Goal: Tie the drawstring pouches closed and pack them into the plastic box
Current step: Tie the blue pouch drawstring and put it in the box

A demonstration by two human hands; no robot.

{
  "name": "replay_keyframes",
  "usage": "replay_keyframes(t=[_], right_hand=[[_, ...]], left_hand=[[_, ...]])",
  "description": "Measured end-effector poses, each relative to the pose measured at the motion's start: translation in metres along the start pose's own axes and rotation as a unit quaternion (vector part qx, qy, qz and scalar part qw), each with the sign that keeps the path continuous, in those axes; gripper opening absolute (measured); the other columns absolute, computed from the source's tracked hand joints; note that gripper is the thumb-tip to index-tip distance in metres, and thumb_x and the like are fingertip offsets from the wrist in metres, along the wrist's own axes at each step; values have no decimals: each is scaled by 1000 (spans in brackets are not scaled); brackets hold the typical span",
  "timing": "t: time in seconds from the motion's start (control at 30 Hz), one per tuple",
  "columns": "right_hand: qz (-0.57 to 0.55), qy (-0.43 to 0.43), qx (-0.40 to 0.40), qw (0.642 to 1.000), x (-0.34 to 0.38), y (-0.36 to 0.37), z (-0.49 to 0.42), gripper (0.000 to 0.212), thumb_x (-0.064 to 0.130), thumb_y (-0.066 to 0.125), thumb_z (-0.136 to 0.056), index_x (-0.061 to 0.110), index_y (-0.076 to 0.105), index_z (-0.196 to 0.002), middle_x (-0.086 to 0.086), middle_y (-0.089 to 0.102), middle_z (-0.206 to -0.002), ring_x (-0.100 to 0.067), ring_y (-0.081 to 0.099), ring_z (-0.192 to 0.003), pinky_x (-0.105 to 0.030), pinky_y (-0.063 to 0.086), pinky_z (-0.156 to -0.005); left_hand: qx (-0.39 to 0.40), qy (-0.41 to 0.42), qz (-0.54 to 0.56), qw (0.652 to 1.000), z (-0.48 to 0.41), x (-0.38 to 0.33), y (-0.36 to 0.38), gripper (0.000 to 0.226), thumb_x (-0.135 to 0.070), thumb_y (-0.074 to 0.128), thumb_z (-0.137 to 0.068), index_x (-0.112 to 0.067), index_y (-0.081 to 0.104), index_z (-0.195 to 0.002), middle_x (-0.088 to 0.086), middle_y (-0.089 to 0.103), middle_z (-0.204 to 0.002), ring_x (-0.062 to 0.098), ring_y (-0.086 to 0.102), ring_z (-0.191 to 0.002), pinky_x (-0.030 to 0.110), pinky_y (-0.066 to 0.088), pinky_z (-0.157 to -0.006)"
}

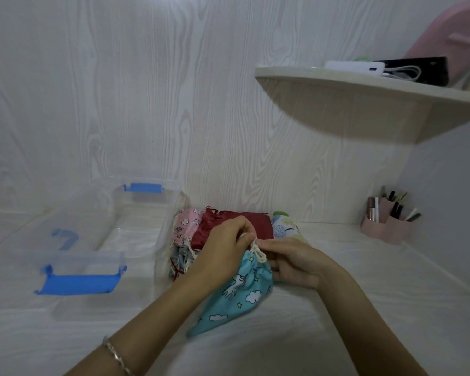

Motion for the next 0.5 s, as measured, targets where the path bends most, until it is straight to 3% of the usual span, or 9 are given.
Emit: replay_keyframes(t=[0.13,0.23,0.4,0.5], right_hand=[[19,24,13,999,-9,2,-2,47,32,71,-85,2,65,-121,-19,63,-125,-29,62,-111,-42,43,-107],[-36,3,36,999,-10,5,-4,49,19,67,-89,-6,55,-130,-27,52,-138,-38,48,-131,-49,33,-114],[-80,-14,8,997,-12,4,-6,50,12,67,-88,-8,53,-131,-29,47,-141,-40,44,-133,-49,34,-113],[-99,-9,2,995,-15,3,-9,55,13,71,-85,-7,52,-133,-27,49,-139,-40,44,-133,-50,35,-113]], left_hand=[[-9,13,5,1000,1,-1,0,13,-16,56,-93,-22,59,-82,-12,59,-71,0,54,-66,16,43,-63],[-12,21,-6,1000,2,-1,0,12,-19,58,-92,-25,60,-82,-11,61,-79,2,57,-75,23,48,-71],[-58,18,-134,989,6,1,-6,7,-35,59,-90,-34,61,-83,-17,43,-83,7,41,-89,29,35,-84],[-81,35,-173,981,10,-5,-11,8,-36,58,-91,-34,63,-85,-17,53,-78,5,49,-81,32,41,-84]])
Point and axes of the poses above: each hand's wrist, its own z-axis away from the middle knuckle, its own y-axis out of the palm, x = y × z, the point moved 8 cm from there along -z, towards the middle knuckle
